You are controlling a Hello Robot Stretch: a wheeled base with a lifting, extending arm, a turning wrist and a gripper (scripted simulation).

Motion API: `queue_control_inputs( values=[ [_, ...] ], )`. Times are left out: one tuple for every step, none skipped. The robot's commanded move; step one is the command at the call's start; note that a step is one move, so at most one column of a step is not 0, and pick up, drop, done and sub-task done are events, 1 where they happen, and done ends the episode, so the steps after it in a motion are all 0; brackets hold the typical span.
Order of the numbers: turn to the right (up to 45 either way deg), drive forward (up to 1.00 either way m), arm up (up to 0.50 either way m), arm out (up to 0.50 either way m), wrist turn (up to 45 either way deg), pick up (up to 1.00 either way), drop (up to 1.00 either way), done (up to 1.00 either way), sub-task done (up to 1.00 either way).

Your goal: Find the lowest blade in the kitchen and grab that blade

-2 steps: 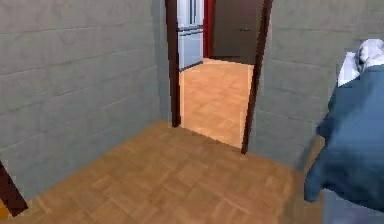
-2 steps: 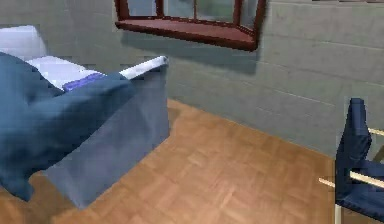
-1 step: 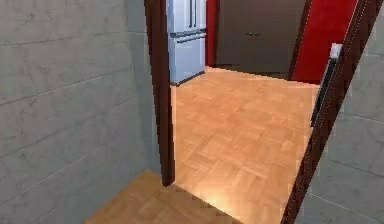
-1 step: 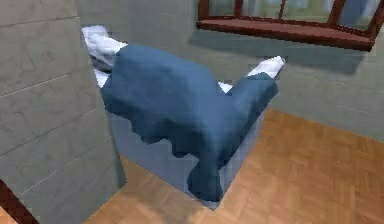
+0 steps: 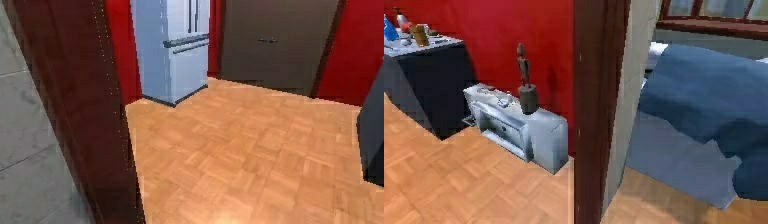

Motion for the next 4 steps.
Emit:
queue_control_inputs(
  values=[
    [36.0, 0.0, 0.0, 0.0, 0.0, 0.0, 0.0, 0.0, 0.0],
    [0.0, 0.45, 0.0, 0.0, 0.0, 0.0, 0.0, 0.0, 0.0],
    [24.0, 0.0, 0.0, 0.0, 0.0, 0.0, 0.0, 0.0, 0.0],
    [0.0, 1.0, 0.0, 0.0, 0.0, 0.0, 0.0, 0.0, 0.0]
  ],
)
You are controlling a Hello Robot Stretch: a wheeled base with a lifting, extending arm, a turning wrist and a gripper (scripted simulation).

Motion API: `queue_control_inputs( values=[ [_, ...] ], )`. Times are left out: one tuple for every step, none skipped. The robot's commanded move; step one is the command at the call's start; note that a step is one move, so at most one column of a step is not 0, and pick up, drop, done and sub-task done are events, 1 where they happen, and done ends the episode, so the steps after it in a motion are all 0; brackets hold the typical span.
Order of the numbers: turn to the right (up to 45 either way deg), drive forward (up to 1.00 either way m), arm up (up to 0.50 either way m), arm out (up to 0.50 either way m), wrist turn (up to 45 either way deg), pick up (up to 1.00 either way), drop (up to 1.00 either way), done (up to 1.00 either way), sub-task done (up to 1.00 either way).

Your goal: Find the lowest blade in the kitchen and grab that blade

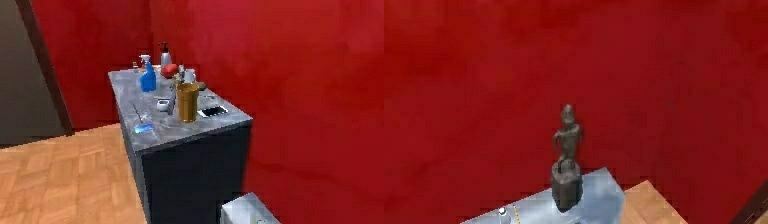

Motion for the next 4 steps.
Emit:
queue_control_inputs(
  values=[
    [-45.0, 0.0, 0.0, 0.0, 0.0, 0.0, 0.0, 0.0, 0.0],
    [-45.0, 0.0, 0.0, 0.0, 0.0, 0.0, 0.0, 0.0, 0.0],
    [-24.0, 0.0, 0.0, 0.0, 0.0, 0.0, 0.0, 0.0, 0.0],
    [0.0, 0.15, 0.0, 0.0, 0.0, 0.0, 0.0, 0.0, 0.0]
  ],
)
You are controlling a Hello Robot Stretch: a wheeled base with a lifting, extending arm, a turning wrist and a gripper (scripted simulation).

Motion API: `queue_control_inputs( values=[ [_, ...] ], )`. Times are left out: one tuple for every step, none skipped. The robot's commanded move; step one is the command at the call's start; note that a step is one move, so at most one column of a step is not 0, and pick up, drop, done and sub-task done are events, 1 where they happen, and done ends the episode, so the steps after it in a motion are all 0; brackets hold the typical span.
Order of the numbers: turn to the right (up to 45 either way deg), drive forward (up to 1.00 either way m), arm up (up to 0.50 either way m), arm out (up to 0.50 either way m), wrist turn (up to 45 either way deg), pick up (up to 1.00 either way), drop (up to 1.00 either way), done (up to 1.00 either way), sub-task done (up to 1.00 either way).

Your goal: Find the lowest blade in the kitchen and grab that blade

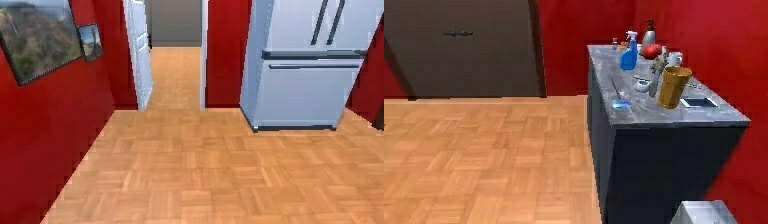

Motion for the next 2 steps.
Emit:
queue_control_inputs(
  values=[
    [45.0, 0.0, 0.0, 0.0, 0.0, 0.0, 0.0, 0.0, 0.0],
    [45.0, 0.0, 0.0, 0.0, 0.0, 0.0, 0.0, 0.0, 0.0]
  ],
)
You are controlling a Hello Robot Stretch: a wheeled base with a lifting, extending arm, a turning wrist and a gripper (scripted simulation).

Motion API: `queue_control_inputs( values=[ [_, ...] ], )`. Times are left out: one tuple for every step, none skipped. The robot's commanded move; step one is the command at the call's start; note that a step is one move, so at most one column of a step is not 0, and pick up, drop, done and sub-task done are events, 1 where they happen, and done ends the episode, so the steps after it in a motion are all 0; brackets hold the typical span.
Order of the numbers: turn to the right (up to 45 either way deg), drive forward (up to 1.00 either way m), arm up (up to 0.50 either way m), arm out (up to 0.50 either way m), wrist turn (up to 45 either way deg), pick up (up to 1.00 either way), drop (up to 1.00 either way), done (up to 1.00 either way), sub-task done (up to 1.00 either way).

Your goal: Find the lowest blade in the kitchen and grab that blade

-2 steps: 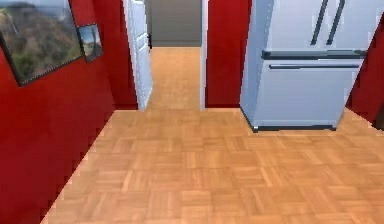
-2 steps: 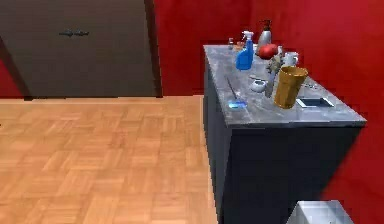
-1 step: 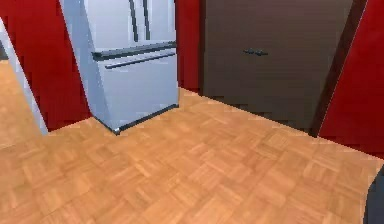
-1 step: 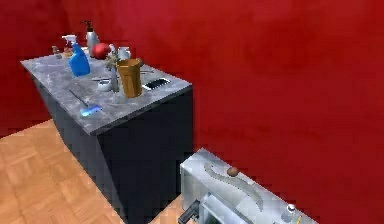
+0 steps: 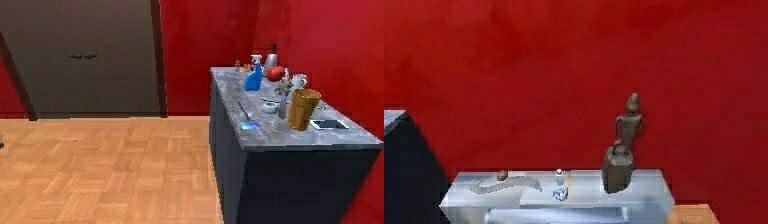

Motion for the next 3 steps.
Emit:
queue_control_inputs(
  values=[
    [-21.0, 0.0, 0.0, 0.0, 0.0, 0.0, 0.0, 0.0, 0.0],
    [0.0, 0.0, 0.5, 0.0, 0.0, 0.0, 0.0, 0.0, 0.0],
    [0.0, 0.0, 0.1, 0.0, 0.0, 0.0, 0.0, 0.0, 0.0]
  ],
)
